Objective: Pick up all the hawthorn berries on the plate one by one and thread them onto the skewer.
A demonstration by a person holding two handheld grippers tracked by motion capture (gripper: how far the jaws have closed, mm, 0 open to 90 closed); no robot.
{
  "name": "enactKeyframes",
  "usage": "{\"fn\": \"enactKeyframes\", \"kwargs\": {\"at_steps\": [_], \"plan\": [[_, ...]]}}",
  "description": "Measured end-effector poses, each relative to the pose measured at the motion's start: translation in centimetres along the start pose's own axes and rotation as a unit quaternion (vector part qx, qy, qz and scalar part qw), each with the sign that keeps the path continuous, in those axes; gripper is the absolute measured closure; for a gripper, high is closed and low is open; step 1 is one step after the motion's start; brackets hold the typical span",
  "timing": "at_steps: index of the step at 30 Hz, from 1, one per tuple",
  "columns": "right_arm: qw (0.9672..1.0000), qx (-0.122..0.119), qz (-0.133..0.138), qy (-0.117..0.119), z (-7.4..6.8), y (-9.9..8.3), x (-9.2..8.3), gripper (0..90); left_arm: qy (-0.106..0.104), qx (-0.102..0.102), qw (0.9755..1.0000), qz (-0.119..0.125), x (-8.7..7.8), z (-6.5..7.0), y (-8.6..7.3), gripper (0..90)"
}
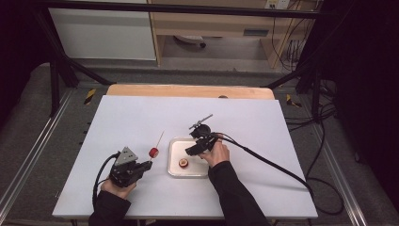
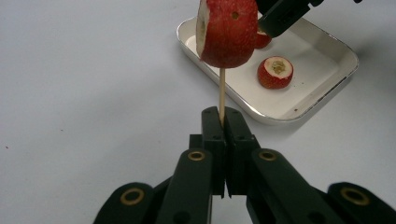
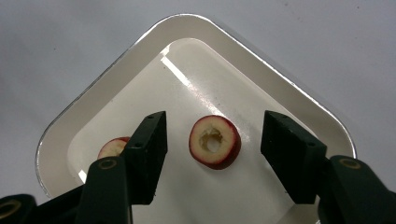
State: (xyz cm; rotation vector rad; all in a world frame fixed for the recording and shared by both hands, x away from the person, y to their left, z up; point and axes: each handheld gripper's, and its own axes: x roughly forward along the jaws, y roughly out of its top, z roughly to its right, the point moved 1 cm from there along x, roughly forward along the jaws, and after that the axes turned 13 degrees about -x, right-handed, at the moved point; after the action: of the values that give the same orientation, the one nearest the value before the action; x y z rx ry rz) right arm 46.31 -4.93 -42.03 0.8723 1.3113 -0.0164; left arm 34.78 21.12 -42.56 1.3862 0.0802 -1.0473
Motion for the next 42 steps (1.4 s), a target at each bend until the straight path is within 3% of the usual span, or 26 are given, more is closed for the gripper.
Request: {"fn": "enactKeyframes", "kwargs": {"at_steps": [7,13,17,19,25,31,35,42], "plan": [[0.9993,-0.036,-0.007,0.001,0.2,0.3,0.1,44.6,-0.001,-0.001,1.0,-0.001,0.1,0.0,0.0,88.5],[0.9967,-0.079,-0.019,0.01,0.4,0.1,0.2,45.5,-0.002,0.001,1.0,-0.001,0.1,0.0,0.0,88.5],[0.9964,-0.081,-0.018,0.014,0.3,0.1,0.2,45.9,-0.002,0.002,1.0,-0.003,0.1,0.0,0.0,88.5],[0.9971,-0.073,-0.021,0.012,0.4,0.1,0.3,45.8,-0.003,0.001,1.0,-0.004,0.2,0.0,0.0,88.5],[0.9994,-0.016,-0.028,0.009,0.3,0.3,0.8,45.8,-0.003,0.001,1.0,-0.005,0.2,0.0,0.0,88.5],[0.9986,0.032,-0.042,0.007,0.4,0.3,1.1,48.8,-0.004,-0.001,1.0,-0.005,0.2,-0.1,0.0,88.5],[0.9977,0.057,-0.038,0.008,0.4,0.3,1.4,51.4,-0.004,-0.002,1.0,-0.006,0.2,-0.1,0.0,88.5],[0.9965,0.069,-0.046,0.005,0.4,0.3,1.5,56.9,-0.004,-0.001,1.0,-0.006,0.2,0.0,0.0,88.5]]}}
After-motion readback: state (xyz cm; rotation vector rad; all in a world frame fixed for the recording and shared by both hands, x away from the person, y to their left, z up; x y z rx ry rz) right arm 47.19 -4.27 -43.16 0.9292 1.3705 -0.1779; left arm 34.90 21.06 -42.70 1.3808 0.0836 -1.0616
